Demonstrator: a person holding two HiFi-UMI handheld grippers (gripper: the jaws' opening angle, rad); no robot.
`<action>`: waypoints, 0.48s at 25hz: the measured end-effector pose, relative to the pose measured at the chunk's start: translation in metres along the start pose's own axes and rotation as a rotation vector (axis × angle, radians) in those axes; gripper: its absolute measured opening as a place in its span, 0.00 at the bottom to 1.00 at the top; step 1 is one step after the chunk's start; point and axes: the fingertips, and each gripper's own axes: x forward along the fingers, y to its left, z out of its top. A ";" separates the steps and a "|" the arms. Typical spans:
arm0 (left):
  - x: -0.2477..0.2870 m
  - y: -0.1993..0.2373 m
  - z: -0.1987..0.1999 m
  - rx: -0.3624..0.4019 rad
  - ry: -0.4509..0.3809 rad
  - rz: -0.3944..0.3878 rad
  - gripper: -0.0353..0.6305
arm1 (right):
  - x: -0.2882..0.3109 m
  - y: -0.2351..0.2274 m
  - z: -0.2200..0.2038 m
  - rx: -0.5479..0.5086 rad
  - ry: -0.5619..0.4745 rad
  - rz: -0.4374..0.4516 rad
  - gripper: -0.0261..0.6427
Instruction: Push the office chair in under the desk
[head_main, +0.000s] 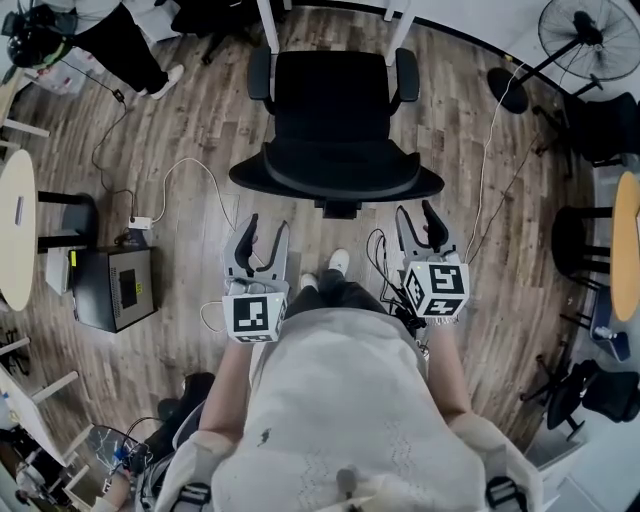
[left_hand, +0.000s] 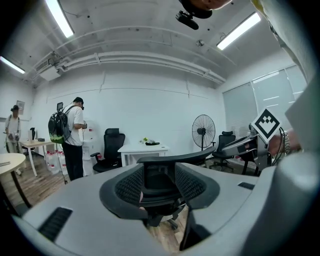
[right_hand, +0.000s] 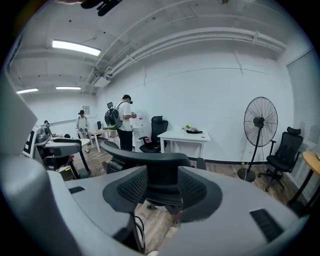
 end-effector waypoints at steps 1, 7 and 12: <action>0.004 0.000 0.001 0.006 -0.001 0.005 0.35 | 0.003 -0.003 0.000 -0.010 0.006 -0.002 0.34; 0.029 -0.006 -0.008 0.020 0.020 0.029 0.35 | 0.019 -0.025 -0.002 -0.045 0.023 0.019 0.34; 0.042 -0.008 -0.015 0.037 0.024 0.055 0.35 | 0.027 -0.038 -0.011 -0.081 0.040 0.033 0.34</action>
